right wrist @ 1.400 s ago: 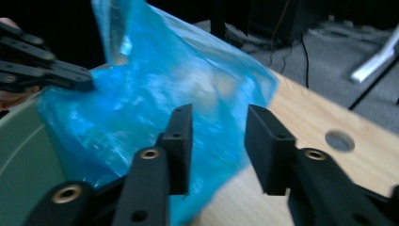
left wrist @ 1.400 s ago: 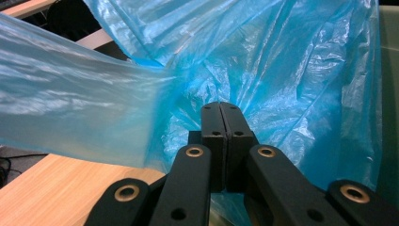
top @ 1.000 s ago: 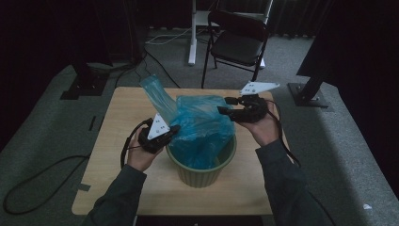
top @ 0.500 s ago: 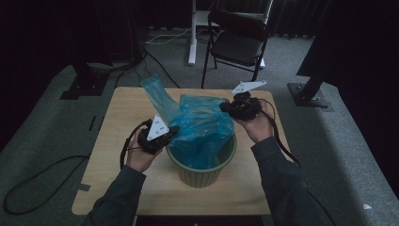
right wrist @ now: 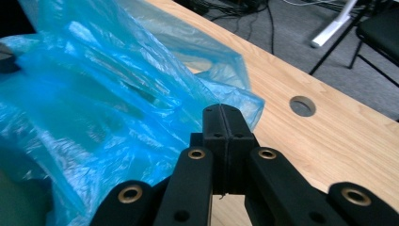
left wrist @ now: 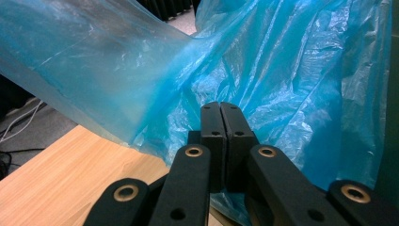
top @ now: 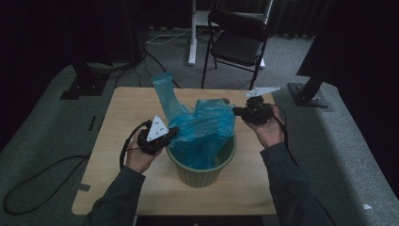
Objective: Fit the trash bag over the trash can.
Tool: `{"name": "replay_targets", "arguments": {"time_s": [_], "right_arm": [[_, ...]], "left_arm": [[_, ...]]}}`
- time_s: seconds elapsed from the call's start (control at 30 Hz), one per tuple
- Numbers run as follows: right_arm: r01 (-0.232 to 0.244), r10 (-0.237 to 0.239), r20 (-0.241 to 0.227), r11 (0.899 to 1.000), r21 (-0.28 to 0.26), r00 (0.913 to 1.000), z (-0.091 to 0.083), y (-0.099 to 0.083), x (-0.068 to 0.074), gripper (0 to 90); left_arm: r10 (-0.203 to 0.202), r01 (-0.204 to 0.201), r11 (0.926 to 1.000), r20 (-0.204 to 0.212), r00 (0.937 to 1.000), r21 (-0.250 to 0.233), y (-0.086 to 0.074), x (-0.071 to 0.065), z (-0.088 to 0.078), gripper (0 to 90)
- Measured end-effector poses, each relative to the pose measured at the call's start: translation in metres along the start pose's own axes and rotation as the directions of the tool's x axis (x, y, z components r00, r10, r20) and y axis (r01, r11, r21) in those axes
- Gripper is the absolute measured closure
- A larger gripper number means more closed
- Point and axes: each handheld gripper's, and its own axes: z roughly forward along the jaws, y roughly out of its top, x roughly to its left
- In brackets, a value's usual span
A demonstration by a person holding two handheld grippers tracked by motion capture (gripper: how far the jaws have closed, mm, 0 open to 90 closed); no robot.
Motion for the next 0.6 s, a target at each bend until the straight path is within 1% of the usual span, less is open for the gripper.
{"name": "replay_targets", "arguments": {"time_s": [0.07, 0.13, 0.23, 0.3, 0.33, 0.4, 0.6], "right_arm": [[0.002, -0.002, -0.003, 1.000, -0.001, 1.0000, 0.000, 0.000, 0.001, 89.9], [0.019, -0.019, -0.013, 1.000, -0.007, 0.9997, 0.000, -0.001, 0.004, 89.8], [0.032, -0.032, -0.022, 0.999, -0.006, 0.9992, 0.002, 0.000, 0.008, 89.8], [0.038, -0.038, -0.023, 0.999, -0.007, 0.9990, 0.002, 0.001, 0.009, 89.8], [0.045, -0.045, -0.024, 0.999, -0.006, 0.9987, 0.003, 0.001, 0.011, 89.9], [0.046, -0.046, -0.029, 0.999, -0.008, 0.9985, 0.004, 0.002, 0.012, 89.8], [0.054, -0.054, -0.032, 0.999, -0.005, 0.9980, 0.004, 0.002, 0.013, 89.8]], "left_arm": [[0.000, 0.000, 1.0000, -0.002, 1.0000, -0.002, 0.000, 0.000, 0.000, 87.2], [-0.003, 0.003, 0.9999, -0.014, 0.9999, -0.010, 0.002, 0.001, -0.002, 85.2], [-0.006, 0.006, 0.9998, -0.023, 0.9997, -0.019, 0.006, 0.004, -0.004, 81.0], [-0.006, 0.006, 0.9998, -0.023, 0.9997, -0.019, 0.006, 0.004, -0.004, 80.1], [-0.009, 0.009, 0.9996, -0.033, 0.9994, -0.026, 0.010, 0.006, -0.005, 77.7], [-0.013, 0.012, 0.9994, -0.044, 0.9990, -0.033, 0.014, 0.009, -0.004, 76.6], [-0.027, 0.025, 0.9988, -0.057, 0.9980, -0.043, 0.024, 0.015, 0.001, 71.4]]}}
